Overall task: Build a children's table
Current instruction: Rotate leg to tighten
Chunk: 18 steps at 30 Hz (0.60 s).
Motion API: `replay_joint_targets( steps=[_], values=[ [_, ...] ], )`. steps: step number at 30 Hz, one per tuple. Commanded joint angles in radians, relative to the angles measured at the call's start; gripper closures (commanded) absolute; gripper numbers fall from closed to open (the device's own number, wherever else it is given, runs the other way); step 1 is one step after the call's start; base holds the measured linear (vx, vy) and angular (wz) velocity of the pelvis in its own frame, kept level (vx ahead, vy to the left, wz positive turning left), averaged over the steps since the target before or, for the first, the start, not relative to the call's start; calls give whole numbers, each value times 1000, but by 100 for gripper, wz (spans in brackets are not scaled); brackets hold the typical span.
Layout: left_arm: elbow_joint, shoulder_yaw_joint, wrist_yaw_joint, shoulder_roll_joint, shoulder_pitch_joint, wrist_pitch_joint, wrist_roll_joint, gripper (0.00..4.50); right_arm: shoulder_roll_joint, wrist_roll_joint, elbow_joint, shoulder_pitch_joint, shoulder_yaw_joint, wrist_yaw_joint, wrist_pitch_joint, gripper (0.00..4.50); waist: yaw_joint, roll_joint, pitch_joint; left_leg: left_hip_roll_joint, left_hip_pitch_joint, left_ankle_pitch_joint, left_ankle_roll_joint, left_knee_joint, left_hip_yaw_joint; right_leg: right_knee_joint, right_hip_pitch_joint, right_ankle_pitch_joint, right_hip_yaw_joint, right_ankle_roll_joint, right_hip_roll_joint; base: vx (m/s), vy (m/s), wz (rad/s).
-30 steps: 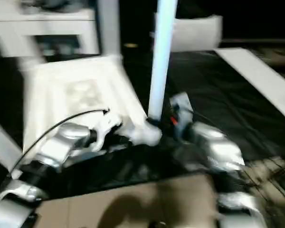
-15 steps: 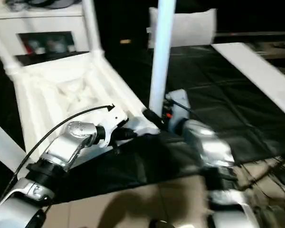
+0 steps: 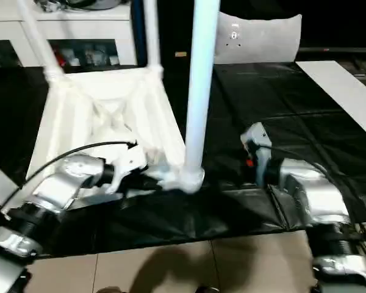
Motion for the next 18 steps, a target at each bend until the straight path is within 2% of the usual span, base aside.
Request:
replay_joint_targets(
  steps=[1,5,12,18],
  values=[
    [-27,-54,-78,-5,-13,-25,-9,450,-12,21,-33,10,31,53,20,104,0,-7,-77,8,-3,-149,79,-66,18,-64,72,-396,54,-111,-40,0,0,0],
    [-35,-59,-84,-15,-11,-35,-11,450,7,13,-27,9,50,53,23,138,11,-8,-79,9,-3,-130,73,-66,18,-60,70,-382,55,-119,-40,0,0,0],
    [-46,-68,-102,-21,-5,-36,-17,450,32,18,-14,2,75,68,24,211,15,-10,-80,8,-5,-119,68,-65,19,-57,72,-371,57,-116,-41,0,0,0],
    [-35,-66,-88,-27,-3,-45,-10,450,25,27,-37,12,92,85,48,243,18,-11,-80,7,-6,-113,68,-65,18,-57,73,-374,57,-111,-40,0,0,0]
  ],
)
